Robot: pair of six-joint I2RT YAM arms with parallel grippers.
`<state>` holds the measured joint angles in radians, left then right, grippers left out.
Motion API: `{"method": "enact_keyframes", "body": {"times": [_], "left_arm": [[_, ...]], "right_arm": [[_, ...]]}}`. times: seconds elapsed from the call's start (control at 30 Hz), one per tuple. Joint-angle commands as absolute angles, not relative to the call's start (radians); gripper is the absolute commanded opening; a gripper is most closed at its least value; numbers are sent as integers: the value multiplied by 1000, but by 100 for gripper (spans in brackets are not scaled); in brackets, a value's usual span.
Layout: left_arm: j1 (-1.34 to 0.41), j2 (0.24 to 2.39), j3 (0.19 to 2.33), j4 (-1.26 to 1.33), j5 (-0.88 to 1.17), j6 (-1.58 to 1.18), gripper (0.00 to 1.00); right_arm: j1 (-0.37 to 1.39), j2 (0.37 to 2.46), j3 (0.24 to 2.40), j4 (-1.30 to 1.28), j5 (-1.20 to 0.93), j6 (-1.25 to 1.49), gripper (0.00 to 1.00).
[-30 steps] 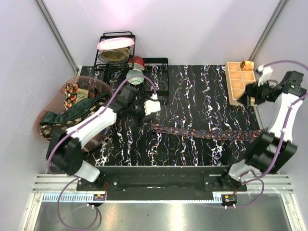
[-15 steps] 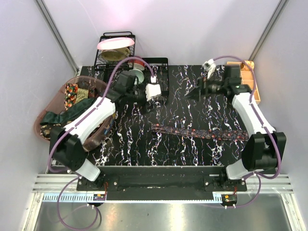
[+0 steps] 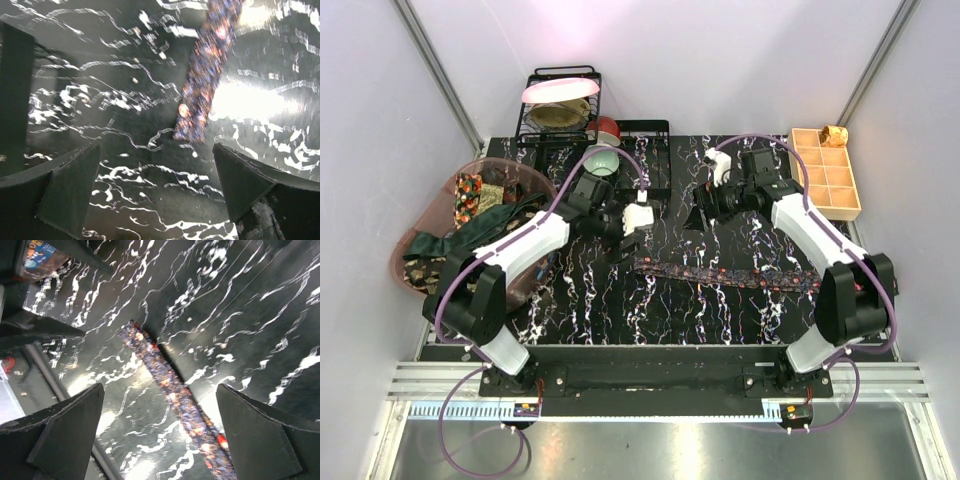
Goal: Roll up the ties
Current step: Roll the tie at the center of the board.
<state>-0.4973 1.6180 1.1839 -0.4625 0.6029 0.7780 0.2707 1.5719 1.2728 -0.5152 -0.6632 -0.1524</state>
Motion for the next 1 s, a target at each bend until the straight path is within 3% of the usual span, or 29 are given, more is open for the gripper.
{"method": "enact_keyframes", "body": {"times": [0.0, 0.23, 0.37, 0.5, 0.83, 0.97], "left_arm": [[-494, 1566, 1131, -471, 640, 945, 99], [-540, 1649, 1153, -508, 578, 1022, 99], [-555, 1742, 1224, -534, 572, 985, 95], [-606, 1795, 1275, -552, 505, 968, 93], [-706, 1927, 1341, -561, 356, 942, 90], [-727, 1951, 1339, -571, 336, 950, 80]], "right_arm": [[267, 1624, 1304, -560, -768, -45, 100], [275, 1649, 1120, -333, -1066, 400, 100], [275, 1727, 1103, -299, -1045, 446, 66], [276, 1793, 1085, -252, -1075, 543, 56], [275, 1821, 1037, -204, -1091, 640, 52], [276, 1824, 1025, -204, -1098, 652, 52]]}}
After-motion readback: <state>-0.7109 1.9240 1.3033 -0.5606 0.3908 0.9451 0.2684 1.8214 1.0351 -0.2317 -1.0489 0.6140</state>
